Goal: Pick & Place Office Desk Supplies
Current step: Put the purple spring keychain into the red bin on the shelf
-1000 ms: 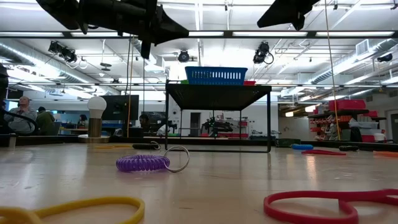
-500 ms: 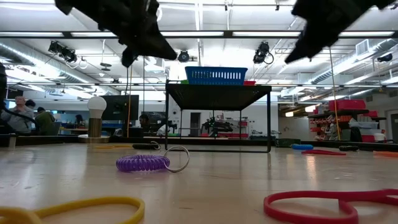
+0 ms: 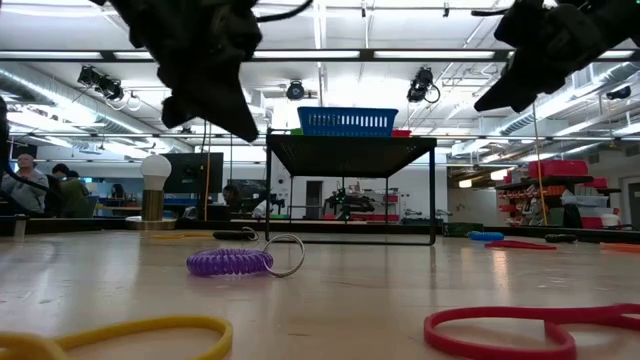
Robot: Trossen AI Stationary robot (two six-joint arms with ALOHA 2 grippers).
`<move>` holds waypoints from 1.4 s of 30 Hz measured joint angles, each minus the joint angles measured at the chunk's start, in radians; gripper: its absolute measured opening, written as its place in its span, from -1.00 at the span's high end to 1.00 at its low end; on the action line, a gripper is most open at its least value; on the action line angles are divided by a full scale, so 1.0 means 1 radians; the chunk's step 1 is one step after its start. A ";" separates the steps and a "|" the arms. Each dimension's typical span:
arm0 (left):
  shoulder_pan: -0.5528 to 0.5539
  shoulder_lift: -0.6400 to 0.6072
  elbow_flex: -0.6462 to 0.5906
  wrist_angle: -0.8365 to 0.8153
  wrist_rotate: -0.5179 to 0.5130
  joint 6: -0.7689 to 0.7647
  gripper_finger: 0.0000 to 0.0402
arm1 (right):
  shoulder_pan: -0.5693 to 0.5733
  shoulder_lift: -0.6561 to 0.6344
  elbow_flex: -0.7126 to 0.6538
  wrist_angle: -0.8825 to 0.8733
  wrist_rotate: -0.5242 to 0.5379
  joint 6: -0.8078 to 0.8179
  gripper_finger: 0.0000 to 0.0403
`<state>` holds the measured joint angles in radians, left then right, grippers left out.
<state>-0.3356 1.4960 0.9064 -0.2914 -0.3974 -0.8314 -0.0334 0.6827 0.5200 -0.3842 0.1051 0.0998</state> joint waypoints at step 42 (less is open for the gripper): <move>-0.103 0.393 0.338 -0.224 0.285 -0.023 0.35 | -0.005 -0.003 -0.004 -0.045 -0.013 -0.065 0.97</move>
<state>-0.4385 1.8889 1.2442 -0.5156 -0.1119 -0.8539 -0.0380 0.6800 0.5163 -0.4294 0.0917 0.0349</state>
